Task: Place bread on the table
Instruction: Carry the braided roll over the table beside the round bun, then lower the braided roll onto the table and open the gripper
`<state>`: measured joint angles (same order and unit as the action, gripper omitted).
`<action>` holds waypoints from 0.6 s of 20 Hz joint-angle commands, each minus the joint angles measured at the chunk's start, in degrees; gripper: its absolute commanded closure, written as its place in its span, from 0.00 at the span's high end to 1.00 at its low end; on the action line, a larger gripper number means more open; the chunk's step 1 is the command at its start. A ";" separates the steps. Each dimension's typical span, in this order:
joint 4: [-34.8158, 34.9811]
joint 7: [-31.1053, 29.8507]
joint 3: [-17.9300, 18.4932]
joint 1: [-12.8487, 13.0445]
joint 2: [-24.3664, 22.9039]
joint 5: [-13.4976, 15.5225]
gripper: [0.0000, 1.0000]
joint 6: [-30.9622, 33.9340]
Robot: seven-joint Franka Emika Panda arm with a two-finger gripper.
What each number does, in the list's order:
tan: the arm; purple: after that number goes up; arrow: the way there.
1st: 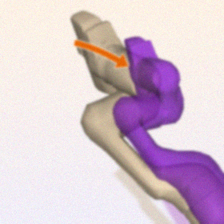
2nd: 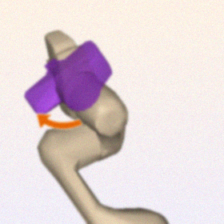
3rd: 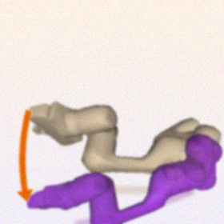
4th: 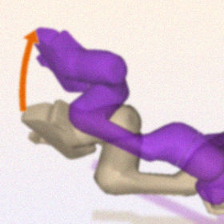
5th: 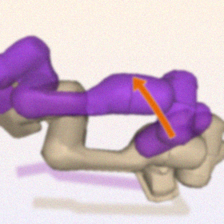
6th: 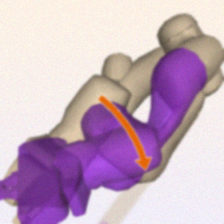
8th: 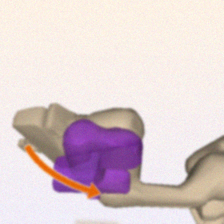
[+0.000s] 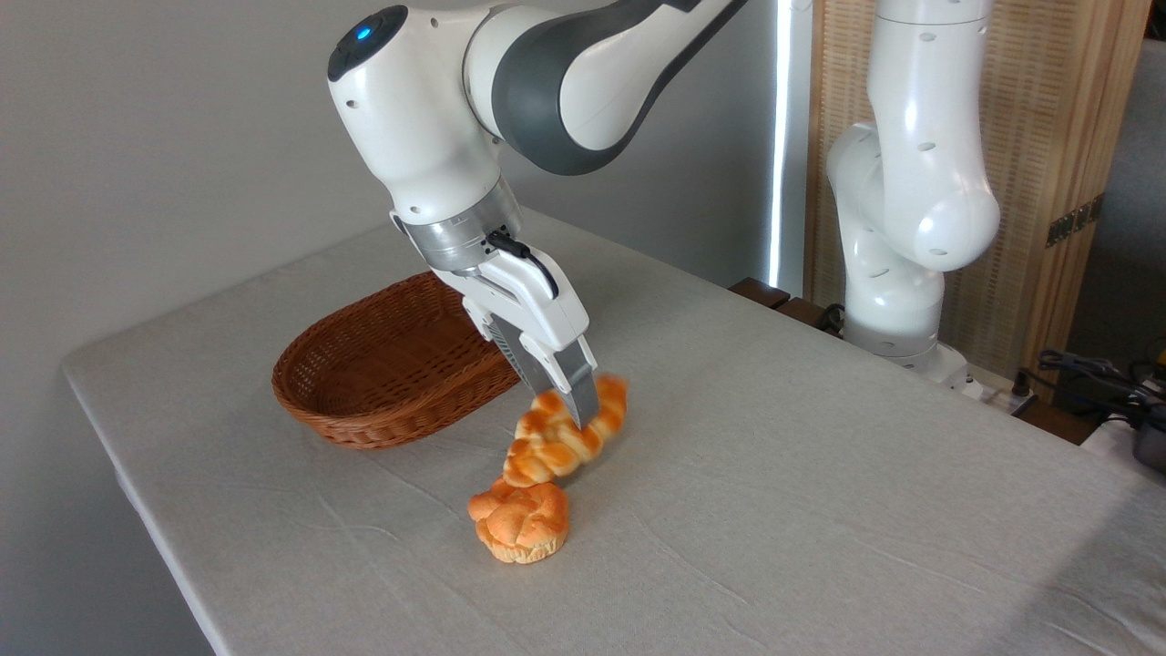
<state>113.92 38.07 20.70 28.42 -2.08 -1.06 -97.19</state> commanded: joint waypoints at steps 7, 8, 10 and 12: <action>-0.45 -0.01 0.31 0.67 -0.38 -0.96 1.00 0.33; -1.24 -0.10 0.22 0.67 -0.64 -0.96 1.00 0.33; -4.83 -0.19 0.22 0.67 -1.09 -0.61 1.00 0.68; -8.17 -0.10 -0.22 0.67 -1.35 -0.17 1.00 0.60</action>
<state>110.75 38.07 20.61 28.48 -2.41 -1.06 -97.34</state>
